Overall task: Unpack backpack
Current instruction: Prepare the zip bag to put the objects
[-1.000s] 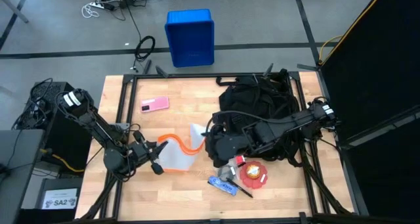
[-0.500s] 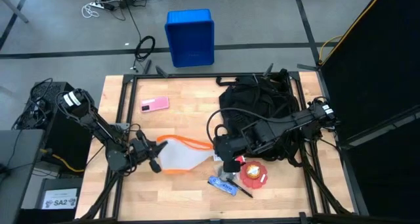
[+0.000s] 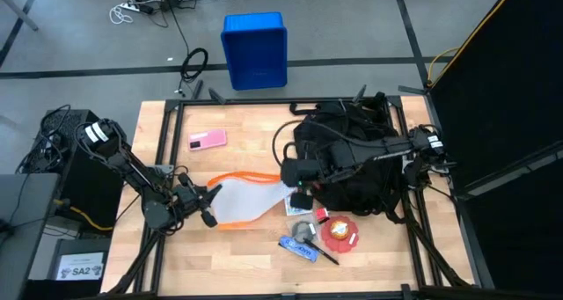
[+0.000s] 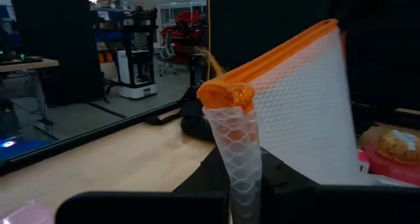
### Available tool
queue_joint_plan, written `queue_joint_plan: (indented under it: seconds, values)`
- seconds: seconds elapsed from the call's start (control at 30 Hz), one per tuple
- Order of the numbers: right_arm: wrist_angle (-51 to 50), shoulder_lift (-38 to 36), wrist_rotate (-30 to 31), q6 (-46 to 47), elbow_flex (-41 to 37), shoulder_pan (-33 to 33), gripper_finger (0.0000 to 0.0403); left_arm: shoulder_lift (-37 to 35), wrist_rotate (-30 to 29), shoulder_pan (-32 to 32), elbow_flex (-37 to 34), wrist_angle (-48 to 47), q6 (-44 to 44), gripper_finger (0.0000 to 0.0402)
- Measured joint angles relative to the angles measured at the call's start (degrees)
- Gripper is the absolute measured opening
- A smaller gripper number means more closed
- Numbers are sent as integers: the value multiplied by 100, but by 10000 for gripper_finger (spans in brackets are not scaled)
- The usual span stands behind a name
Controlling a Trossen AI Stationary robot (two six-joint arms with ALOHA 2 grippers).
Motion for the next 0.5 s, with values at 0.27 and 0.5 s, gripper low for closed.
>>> queue_joint_plan:
  seconds: [0.27,0.5]
  values:
    - [149,0,-51,-120,0,-141,2,9,453,2,2,-1072,-663,0]
    - [208,0,-59,-367,0,-130,27,11,475,4,2,-1626,-948,0]
